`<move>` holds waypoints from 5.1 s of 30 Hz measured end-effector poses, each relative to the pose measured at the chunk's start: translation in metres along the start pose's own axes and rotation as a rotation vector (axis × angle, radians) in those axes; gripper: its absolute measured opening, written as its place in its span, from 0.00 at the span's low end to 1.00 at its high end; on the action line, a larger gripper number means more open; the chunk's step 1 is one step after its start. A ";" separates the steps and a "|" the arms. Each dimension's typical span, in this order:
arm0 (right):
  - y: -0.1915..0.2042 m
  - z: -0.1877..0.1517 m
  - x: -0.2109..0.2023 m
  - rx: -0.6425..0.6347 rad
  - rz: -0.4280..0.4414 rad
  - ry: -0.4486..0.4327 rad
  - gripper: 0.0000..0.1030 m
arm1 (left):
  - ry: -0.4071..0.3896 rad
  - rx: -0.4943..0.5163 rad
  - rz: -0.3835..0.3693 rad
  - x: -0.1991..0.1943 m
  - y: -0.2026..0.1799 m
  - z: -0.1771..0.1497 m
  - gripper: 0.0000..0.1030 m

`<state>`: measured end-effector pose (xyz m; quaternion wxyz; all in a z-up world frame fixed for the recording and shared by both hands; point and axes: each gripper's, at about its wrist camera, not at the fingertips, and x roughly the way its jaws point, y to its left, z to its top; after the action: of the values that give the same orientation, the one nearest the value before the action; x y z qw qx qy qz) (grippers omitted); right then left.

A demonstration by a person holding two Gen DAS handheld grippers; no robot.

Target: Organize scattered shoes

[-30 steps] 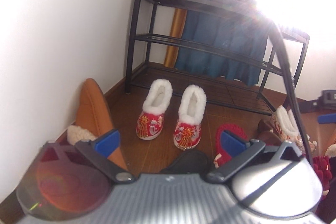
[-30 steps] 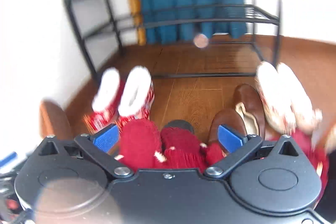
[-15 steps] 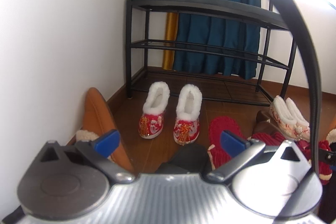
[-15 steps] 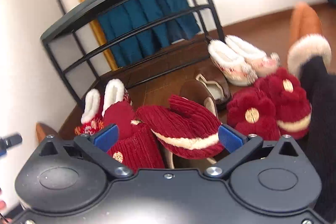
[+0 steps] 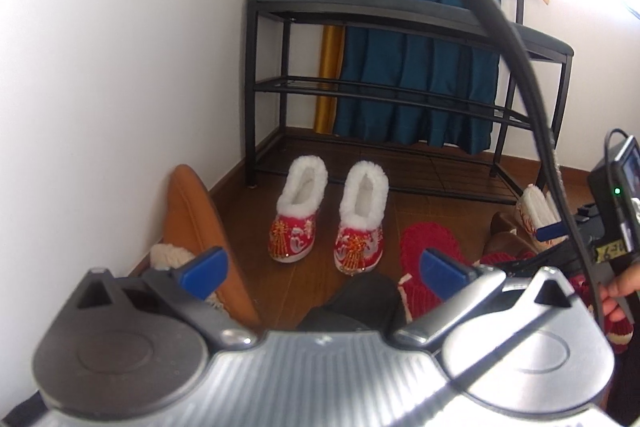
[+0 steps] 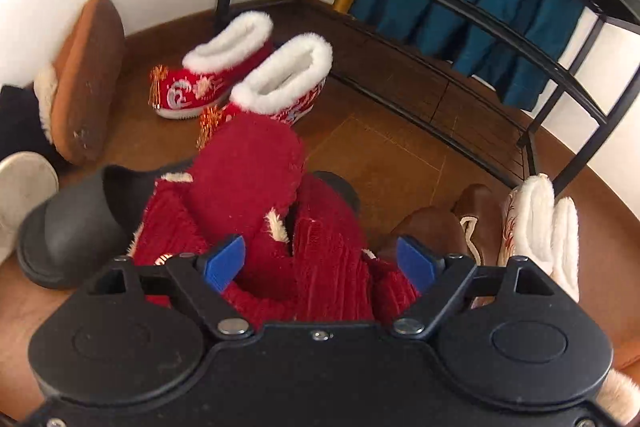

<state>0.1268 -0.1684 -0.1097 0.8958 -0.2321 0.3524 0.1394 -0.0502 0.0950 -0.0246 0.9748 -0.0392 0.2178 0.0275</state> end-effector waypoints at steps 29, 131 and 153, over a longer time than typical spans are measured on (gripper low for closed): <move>0.064 0.062 0.137 -0.370 0.231 0.988 0.91 | 0.061 -0.099 -0.008 0.038 0.040 -0.023 1.00; 0.065 0.056 -0.105 0.459 0.023 0.679 0.25 | -0.078 -0.160 -0.086 0.016 0.054 -0.018 1.00; -0.101 0.176 0.042 0.711 0.042 0.321 0.25 | -0.097 -0.068 0.013 0.060 0.029 0.030 1.00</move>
<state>0.2982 -0.1606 0.0059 0.8508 0.0814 0.5190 -0.0111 0.0147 0.1290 -0.0252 0.9821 -0.0696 0.1693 0.0433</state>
